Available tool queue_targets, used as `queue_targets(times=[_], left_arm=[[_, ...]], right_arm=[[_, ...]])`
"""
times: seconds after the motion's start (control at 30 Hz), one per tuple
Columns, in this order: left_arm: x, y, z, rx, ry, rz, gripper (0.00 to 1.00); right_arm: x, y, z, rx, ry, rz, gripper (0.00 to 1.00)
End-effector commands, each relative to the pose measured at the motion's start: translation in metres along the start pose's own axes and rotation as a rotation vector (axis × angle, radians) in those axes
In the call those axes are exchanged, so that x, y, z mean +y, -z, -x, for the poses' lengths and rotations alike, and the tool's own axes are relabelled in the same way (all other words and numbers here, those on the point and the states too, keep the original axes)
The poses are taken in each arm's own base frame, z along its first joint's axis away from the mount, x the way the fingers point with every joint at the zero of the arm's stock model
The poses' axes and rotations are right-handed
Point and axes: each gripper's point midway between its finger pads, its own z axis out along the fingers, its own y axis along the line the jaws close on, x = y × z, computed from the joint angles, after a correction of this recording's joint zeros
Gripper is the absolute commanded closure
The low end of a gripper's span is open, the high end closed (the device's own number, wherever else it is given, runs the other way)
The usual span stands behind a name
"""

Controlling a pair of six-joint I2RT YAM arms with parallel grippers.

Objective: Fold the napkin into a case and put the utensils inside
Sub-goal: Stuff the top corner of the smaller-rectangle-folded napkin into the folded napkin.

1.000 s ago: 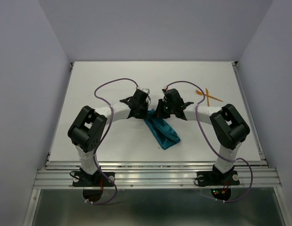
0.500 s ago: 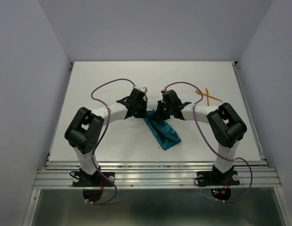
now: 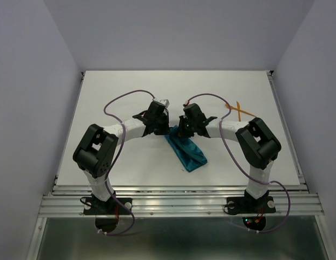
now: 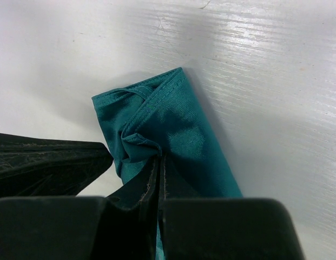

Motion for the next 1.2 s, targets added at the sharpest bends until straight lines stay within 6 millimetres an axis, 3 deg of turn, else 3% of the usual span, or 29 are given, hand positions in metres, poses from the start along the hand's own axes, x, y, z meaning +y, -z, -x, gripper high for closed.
queue_targets(times=[0.0, 0.03, 0.2, 0.4, 0.63, 0.9, 1.17], left_arm=[[-0.002, 0.003, 0.000, -0.005, -0.038, -0.021, 1.00], [-0.001, 0.003, 0.000, -0.007, -0.044, -0.010, 0.99], [0.004, 0.003, 0.004, -0.022, -0.111, 0.063, 0.68], [0.012, 0.001, 0.000, 0.001, -0.160, 0.119, 0.54], [0.007, -0.002, -0.004, 0.008, -0.181, 0.120, 0.54], [0.002, -0.006, 0.001, -0.004, -0.226, 0.165, 0.64], [0.004, -0.011, 0.002, 0.000, -0.255, 0.214, 0.67]], right_arm=[[0.008, 0.000, 0.011, -0.033, 0.015, 0.000, 0.99], [0.008, 0.000, 0.010, -0.032, 0.013, -0.001, 0.99], [0.009, -0.001, 0.011, -0.032, 0.009, 0.002, 0.99], [0.010, -0.001, 0.013, -0.035, 0.005, 0.005, 0.99], [0.011, -0.001, 0.013, -0.036, 0.004, 0.006, 0.99], [0.012, 0.000, 0.014, -0.037, 0.006, 0.010, 0.99], [0.014, 0.000, 0.015, -0.036, 0.008, 0.014, 0.99]])
